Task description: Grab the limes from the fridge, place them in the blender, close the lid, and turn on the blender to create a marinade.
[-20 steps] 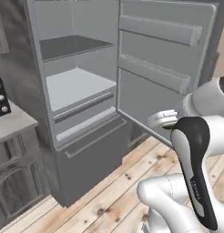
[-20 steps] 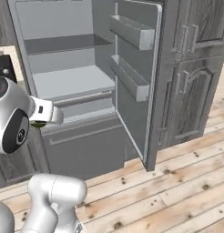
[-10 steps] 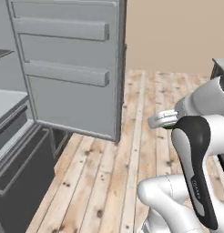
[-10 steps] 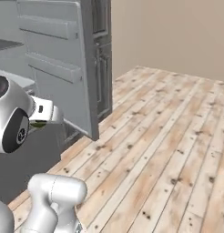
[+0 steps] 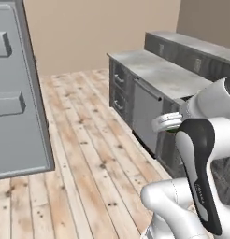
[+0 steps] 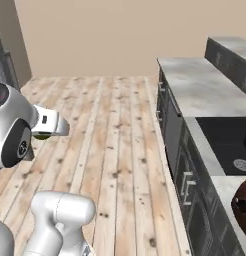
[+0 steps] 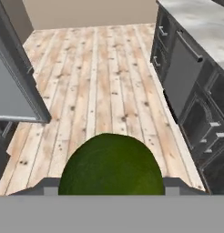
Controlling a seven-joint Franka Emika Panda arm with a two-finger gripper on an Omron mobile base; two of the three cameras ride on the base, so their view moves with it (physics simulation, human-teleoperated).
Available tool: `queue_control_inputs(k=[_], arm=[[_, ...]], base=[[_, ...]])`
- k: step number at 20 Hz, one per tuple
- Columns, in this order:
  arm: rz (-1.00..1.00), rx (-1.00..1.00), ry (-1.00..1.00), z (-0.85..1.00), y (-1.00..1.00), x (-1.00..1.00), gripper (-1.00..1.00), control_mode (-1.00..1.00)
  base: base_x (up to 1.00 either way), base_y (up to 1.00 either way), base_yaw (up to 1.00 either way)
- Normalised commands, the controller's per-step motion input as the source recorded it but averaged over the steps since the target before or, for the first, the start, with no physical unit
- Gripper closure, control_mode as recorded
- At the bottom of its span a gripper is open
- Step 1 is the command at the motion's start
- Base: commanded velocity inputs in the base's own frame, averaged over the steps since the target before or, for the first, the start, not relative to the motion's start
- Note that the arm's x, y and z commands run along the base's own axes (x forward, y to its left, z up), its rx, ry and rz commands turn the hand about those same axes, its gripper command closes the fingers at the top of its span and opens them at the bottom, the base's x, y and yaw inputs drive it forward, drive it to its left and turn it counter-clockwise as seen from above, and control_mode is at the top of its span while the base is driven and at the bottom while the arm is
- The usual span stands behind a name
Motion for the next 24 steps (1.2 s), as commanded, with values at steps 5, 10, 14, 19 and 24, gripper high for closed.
queue_control_inputs(k=[5,10,14,19,24], arm=[[0.0,0.0,0.0,0.0,0.0,0.0,1.0,1.0],[0.0,0.0,0.0,0.0,0.0,0.0,1.0,1.0],[0.0,0.0,0.0,0.0,0.0,0.0,1.0,1.0],[0.0,0.0,0.0,0.0,0.0,0.0,1.0,1.0],[0.0,0.0,0.0,0.0,0.0,0.0,1.0,1.0]], base=[[0.0,-0.25,-0.88],[0.0,-0.22,-0.89],[0.01,-0.18,-0.89],[0.14,-0.03,-0.87],[0.39,0.0,-0.73]])
